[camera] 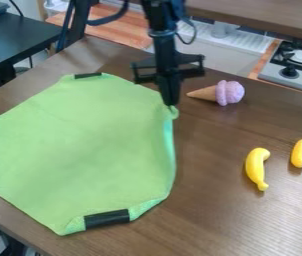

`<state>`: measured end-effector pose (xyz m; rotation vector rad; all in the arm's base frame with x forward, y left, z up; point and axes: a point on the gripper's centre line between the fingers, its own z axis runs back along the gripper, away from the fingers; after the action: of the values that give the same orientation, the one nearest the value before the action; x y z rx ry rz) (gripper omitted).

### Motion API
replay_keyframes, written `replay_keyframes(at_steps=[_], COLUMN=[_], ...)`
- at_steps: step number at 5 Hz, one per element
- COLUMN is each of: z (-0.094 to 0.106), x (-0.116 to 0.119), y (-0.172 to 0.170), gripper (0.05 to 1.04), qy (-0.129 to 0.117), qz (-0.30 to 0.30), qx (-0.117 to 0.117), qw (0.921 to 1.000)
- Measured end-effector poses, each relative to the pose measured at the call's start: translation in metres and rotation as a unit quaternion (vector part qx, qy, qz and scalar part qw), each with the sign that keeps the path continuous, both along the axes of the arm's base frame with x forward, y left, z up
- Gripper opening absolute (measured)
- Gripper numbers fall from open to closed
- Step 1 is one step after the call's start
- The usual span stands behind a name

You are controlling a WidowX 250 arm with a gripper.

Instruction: Fold the cloth from top right to bottom left

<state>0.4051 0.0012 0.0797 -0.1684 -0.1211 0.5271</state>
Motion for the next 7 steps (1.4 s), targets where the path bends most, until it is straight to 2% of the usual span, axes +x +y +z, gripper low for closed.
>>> replay_keyframes(at_steps=[1,2,4,5,6,7], z=[-0.007,-0.001,0.015,0.020,0.017,0.015], x=[-0.019,-0.037,-0.092,-0.105,-0.115,-0.135], y=[0.016,0.032,0.091,0.104,0.120,0.143], gripper=[0.050,0.050,0.050,0.050,0.050,0.050], qy=[0.015,0.013,0.014,0.004,0.003,0.001], qz=[-0.008,-0.001,0.033,0.037,0.035,0.024], qx=[-0.011,-0.021,-0.060,-0.064,-0.057,-0.065], qw=[0.9998,0.9997,0.9976,0.9973,0.9977,0.9976])
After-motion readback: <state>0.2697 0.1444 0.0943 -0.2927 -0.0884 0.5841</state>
